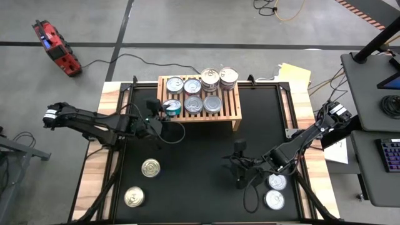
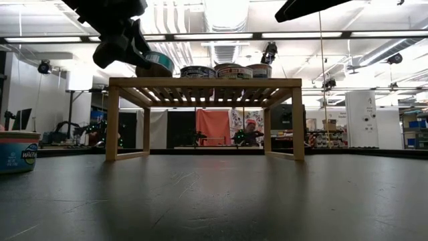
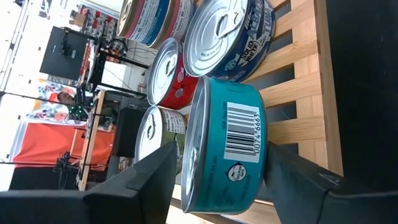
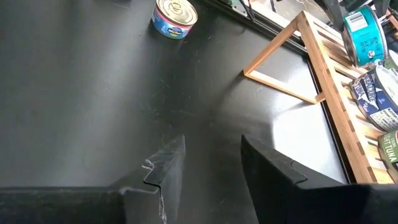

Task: Stack canned seafood by type on shelf
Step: Put the light green tuna can on the shelf aligned with the other green tuna can, then put the light blue tuna can on the shelf

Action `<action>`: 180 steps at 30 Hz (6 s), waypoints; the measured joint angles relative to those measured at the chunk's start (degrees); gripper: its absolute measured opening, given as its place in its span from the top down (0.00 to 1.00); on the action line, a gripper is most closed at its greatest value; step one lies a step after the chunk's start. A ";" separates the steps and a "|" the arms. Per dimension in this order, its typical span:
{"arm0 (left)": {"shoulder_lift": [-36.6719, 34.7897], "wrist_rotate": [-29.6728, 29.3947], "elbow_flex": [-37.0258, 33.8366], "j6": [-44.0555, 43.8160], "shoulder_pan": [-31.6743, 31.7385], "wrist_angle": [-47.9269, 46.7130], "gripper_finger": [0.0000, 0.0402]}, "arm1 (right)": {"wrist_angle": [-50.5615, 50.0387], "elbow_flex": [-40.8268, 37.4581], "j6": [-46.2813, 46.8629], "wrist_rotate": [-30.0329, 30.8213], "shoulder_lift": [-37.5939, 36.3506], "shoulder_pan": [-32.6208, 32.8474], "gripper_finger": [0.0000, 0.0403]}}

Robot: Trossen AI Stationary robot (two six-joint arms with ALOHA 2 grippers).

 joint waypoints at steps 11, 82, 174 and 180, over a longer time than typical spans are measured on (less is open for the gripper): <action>0.00 3.10 0.00 -4.43 -0.02 0.11 0.47 | 0.02 0.00 0.15 -0.01 0.02 0.00 0.67; -0.04 5.32 3.53 -7.68 1.91 5.17 0.24 | -0.73 -0.01 1.10 -0.08 0.00 0.07 0.65; 15.52 15.45 22.64 -59.75 -25.92 -35.09 0.42 | -40.27 -13.47 94.14 -36.70 0.66 5.29 0.98; 15.54 16.23 22.60 -61.20 -25.96 -34.80 0.42 | -38.74 -13.45 93.10 -33.25 0.68 5.31 0.98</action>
